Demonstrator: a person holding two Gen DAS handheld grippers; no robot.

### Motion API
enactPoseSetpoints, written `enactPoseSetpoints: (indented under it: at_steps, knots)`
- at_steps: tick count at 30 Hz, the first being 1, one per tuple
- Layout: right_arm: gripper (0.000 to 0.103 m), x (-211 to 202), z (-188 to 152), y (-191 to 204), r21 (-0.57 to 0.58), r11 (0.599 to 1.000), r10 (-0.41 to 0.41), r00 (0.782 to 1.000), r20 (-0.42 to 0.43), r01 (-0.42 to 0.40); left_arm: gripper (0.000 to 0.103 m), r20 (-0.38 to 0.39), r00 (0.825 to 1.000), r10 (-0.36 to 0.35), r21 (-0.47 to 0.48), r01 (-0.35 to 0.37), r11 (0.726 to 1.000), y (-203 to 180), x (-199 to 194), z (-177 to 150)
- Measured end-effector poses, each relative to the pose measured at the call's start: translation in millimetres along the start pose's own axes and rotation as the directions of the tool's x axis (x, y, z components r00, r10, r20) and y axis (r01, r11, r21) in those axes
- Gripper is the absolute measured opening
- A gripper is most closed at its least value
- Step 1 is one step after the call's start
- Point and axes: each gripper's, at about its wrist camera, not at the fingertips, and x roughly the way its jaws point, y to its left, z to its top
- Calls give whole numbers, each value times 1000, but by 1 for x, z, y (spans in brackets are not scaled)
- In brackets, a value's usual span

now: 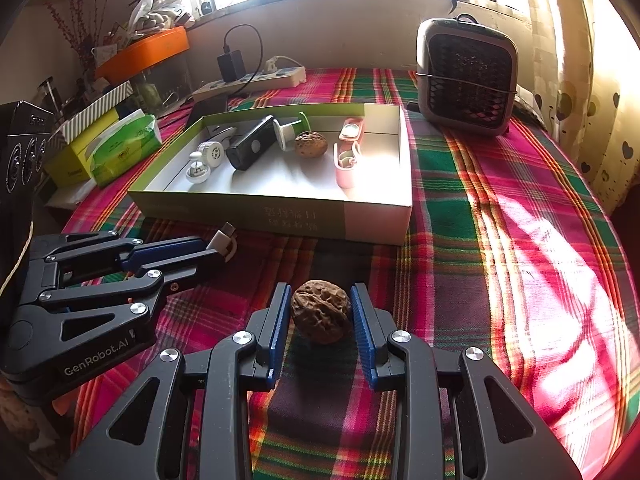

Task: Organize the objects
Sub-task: 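Lift the walnut with the right tool while the left tool lifts the cable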

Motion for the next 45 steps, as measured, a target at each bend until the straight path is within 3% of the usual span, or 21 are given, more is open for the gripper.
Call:
enactPoseSetpoints:
  at_steps: [45]
  knots:
    - [32, -14, 47, 21, -57, 997, 47, 995, 86, -42, 15, 86, 995, 48, -58, -44, 997, 31, -29, 25]
